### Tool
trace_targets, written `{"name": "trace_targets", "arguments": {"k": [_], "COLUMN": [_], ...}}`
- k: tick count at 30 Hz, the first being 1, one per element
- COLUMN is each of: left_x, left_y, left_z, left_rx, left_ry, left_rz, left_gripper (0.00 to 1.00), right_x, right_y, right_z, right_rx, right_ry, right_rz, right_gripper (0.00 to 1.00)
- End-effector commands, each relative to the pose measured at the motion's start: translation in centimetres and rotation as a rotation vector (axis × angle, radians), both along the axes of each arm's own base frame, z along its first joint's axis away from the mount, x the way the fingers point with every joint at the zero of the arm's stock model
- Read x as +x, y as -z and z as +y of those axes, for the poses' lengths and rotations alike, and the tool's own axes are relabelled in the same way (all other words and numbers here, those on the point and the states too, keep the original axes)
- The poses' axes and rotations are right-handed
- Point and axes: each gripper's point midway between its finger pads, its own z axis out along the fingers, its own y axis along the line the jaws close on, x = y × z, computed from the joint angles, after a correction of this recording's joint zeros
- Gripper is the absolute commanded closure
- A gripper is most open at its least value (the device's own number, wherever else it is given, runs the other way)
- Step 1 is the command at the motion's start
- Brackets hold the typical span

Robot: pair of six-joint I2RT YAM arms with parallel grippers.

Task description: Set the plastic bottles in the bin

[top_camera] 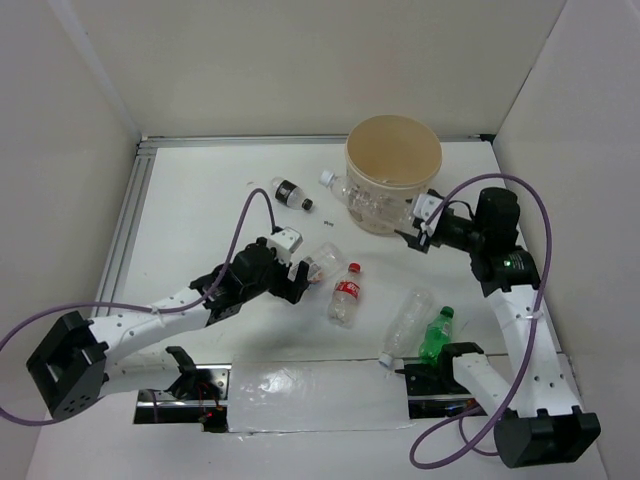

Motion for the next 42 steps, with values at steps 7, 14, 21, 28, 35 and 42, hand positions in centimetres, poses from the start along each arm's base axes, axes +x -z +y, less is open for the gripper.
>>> {"name": "trace_targets", "arguments": {"k": [7, 14, 21, 28, 35, 42], "left_x": [1.3, 2.7, 3.6, 3.9, 5.5, 7.1], "left_y": [-0.7, -0.2, 0.7, 1.6, 2.3, 3.8], "left_z": [-2.4, -3.2, -4.0, -5.0, -5.5, -5.9], "left_rx": [-0.023, 0.040, 0.085, 0.108, 0.153, 0.199], "left_ry": [0.044, 0.073, 0.108, 0.154, 0.168, 0.202], "left_rz": [-0.046, -0.081, -0.095, -0.089, -0.090, -0.053], "left_gripper": [0.00, 0.00, 0.00, 0.00, 0.00, 0.00], "right_x": [6.4, 9.1, 10.7, 12.3, 12.7, 9.7], "right_y": [-9.8, -10.5, -9.2, -7.5, -7.4, -7.9], "right_z": [-3.4, -6.8, -8.4, -8.3, -8.2, -6.5], "right_rx": [-0.048, -0.180, -0.304, -0.310, -0.270, -0.111], "right_ry": [0.234, 0.393, 0.418, 0.412, 0.430, 0.396], "right_rz": [-0.267, -0.262, -0.206, -0.147, -0.125, -0.020], "right_gripper": [0.89, 0.83, 0.67, 0.35, 0.00, 0.00]}}
